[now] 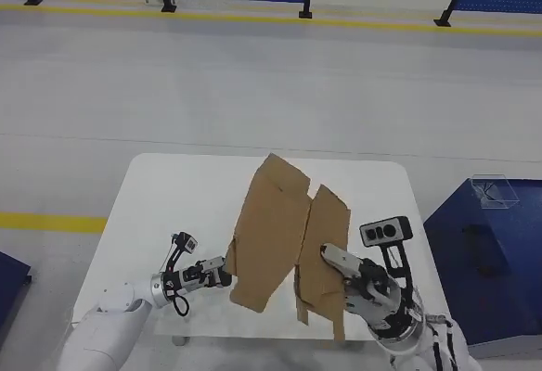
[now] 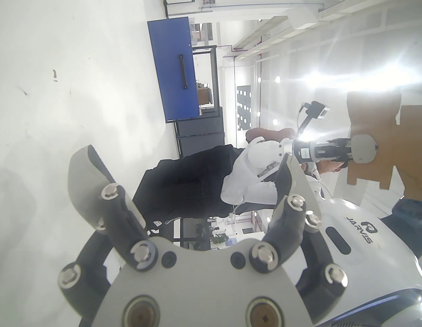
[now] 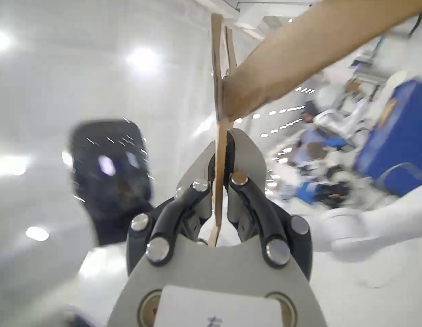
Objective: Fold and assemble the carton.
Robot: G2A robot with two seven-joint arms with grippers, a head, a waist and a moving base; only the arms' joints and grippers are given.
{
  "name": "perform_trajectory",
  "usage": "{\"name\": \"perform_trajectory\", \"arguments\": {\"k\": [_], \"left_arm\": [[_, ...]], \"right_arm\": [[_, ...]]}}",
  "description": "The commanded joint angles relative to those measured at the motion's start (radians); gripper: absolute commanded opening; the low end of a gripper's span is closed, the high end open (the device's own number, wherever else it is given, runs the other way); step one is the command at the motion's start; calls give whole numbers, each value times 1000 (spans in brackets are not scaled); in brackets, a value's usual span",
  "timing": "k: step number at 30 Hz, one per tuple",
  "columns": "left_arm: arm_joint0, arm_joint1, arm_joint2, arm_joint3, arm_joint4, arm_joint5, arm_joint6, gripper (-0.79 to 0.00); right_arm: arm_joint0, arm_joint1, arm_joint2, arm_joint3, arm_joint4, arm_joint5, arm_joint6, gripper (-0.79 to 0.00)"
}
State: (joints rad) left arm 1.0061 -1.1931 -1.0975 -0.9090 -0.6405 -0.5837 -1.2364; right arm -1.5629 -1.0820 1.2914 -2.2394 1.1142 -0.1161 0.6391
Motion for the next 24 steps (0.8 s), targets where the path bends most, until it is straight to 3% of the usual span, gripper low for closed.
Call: {"name": "perform_trajectory", "arguments": {"k": [1,5,8,11,14,16,18,20,24], "left_arm": [[0,0,0,0,0,0,0,0],[0,0,0,0,0,0,0,0],[0,0,0,0,0,0,0,0],[0,0,0,0,0,0,0,0],[0,0,0,0,0,0,0,0],[0,0,0,0,0,0,0,0],[0,0,0,0,0,0,0,0],[0,0,0,0,0,0,0,0],[0,0,0,0,0,0,0,0]], "right_arm": [[-15,0,1,18,464,195,72,-785],[-66,-1,-38,38,854,486,101,-785],[-92,-3,-75,42,1161,648,34,-785],[-93,-1,-101,46,1373,739,-77,-785],[-88,-3,-102,37,1429,739,-139,-785],[-85,-5,-96,36,1409,718,-142,-785],[-71,-9,-56,37,1275,655,-115,-785],[-56,-10,-5,32,973,539,-53,-785],[-57,-13,49,76,351,187,151,-785]]}}
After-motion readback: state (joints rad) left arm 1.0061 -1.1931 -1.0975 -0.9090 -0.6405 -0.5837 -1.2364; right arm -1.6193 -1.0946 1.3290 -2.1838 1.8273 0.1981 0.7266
